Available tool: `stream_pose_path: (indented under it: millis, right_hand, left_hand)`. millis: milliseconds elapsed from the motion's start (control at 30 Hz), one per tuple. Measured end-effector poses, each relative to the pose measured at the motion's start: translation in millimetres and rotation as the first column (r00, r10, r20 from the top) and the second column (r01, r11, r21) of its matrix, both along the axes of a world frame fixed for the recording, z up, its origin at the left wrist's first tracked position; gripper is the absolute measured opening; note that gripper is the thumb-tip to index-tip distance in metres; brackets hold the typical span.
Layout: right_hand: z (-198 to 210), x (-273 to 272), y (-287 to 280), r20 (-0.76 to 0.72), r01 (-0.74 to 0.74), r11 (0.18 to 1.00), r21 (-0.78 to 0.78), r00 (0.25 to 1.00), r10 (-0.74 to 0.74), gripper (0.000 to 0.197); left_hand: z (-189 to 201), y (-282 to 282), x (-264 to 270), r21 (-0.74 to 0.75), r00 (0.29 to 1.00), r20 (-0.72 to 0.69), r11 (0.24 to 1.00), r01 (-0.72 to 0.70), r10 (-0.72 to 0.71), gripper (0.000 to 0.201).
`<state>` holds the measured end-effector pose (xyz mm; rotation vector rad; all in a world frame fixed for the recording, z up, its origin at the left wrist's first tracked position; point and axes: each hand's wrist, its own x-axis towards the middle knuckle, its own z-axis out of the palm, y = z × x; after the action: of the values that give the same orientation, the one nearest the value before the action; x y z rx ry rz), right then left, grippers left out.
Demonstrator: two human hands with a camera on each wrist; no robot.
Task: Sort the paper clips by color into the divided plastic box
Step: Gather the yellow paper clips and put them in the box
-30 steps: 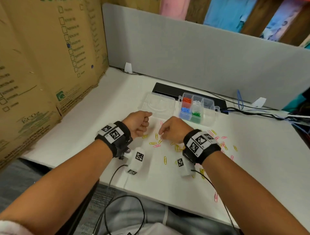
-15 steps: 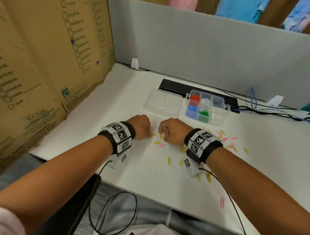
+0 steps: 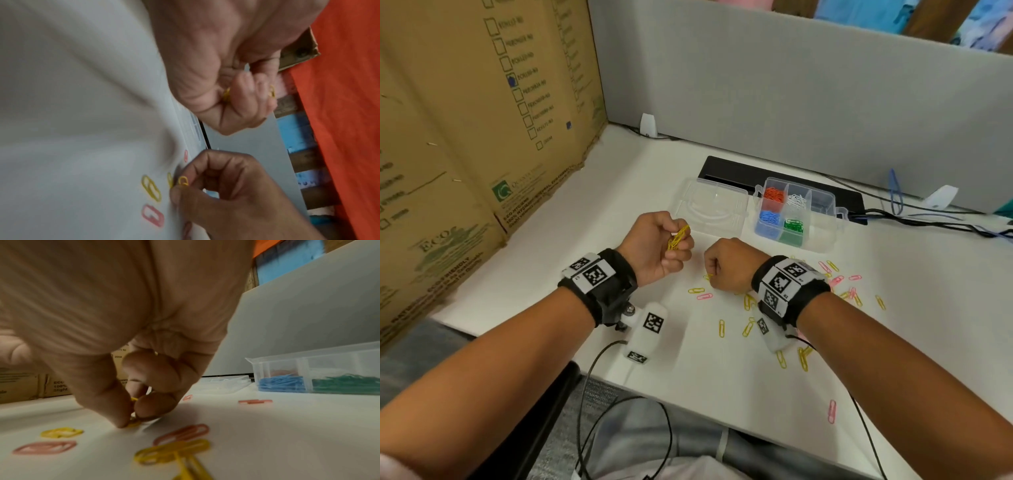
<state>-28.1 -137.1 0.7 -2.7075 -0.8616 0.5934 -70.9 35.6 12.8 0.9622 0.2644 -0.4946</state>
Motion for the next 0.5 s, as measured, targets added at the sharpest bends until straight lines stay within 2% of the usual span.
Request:
stream_pose_path:
  millis: [67,133,333,433,500]
  right_hand:
    - [1,-1,-2,-0.018,0.018,1.000,0.017,1.000,-0.018,0.007]
    - [2,-1,-4,-0.038,0.045,0.999,0.027,0.998,-0.044,0.012]
    - [3,-3,-5,-0.051,0.087,0.996,-0.030,0.995,-0.089,0.011]
    - [2,-6,-4,-0.039,0.075,0.996,-0.048,0.996,-0.076,0.011]
    - [2,-9,-3,-0.032,0.057,0.998,-0.034,0.998,-0.058,0.011]
  left_hand:
    - [1,-9,3,-0.033,0.999,-0.014,0.998,-0.049,0.048,0.017]
    - [2,-18,7,-0.003,0.995,-0.040,0.996,-0.091,0.091,0.024]
    - [-2,-22,10,0.074,0.983,-0.073,0.984,-0.164,0.169,0.028]
    - [-9,-16,8,0.251,0.990,-0.032,0.960,-0.122,0.134,0.023]
    - [-12,-13,5,0.452,0.999,0.021,0.891,-0.034,0.028,0.022]
